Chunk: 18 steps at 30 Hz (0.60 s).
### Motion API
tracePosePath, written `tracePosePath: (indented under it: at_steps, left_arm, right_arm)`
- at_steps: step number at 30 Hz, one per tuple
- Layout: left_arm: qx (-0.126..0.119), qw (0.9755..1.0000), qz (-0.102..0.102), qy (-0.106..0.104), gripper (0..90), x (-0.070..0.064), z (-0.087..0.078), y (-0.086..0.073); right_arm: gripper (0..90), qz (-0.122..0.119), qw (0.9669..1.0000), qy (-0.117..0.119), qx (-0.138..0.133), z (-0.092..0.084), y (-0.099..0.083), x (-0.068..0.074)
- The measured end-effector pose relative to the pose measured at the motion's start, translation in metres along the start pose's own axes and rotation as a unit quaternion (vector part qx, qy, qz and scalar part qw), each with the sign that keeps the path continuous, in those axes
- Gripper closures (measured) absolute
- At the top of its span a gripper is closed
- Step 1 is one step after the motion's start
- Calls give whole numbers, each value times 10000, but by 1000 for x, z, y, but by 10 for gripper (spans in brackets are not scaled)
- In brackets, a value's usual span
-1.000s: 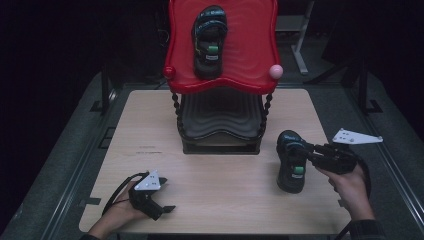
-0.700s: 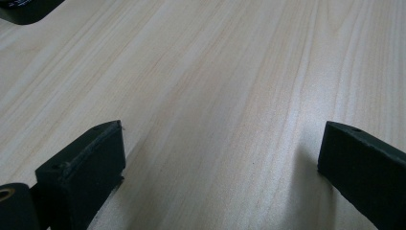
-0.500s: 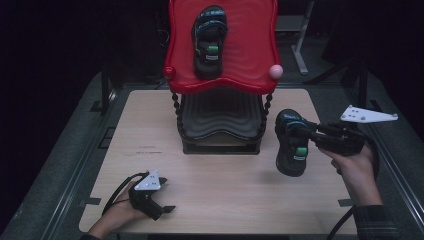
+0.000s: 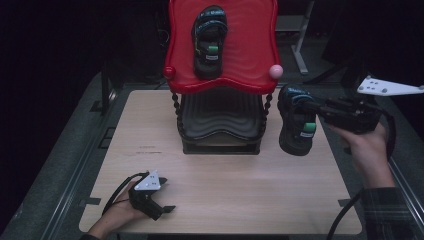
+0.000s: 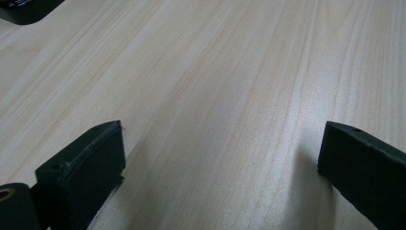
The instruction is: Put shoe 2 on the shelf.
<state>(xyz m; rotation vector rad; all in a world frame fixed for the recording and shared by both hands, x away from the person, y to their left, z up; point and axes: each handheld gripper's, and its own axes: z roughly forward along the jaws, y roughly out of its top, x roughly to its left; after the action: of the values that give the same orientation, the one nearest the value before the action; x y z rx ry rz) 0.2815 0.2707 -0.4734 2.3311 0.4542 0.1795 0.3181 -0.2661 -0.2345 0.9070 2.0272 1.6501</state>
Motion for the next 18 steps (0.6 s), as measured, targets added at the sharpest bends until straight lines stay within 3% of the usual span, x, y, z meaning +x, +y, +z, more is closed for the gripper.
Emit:
tracePosePath:
  at_steps: [18]
  left_arm:
    - [-1,10000,11,4,20,0,0,0]
  right_arm:
    - [678,-210,9988,-110,-429,-11,75,-8]
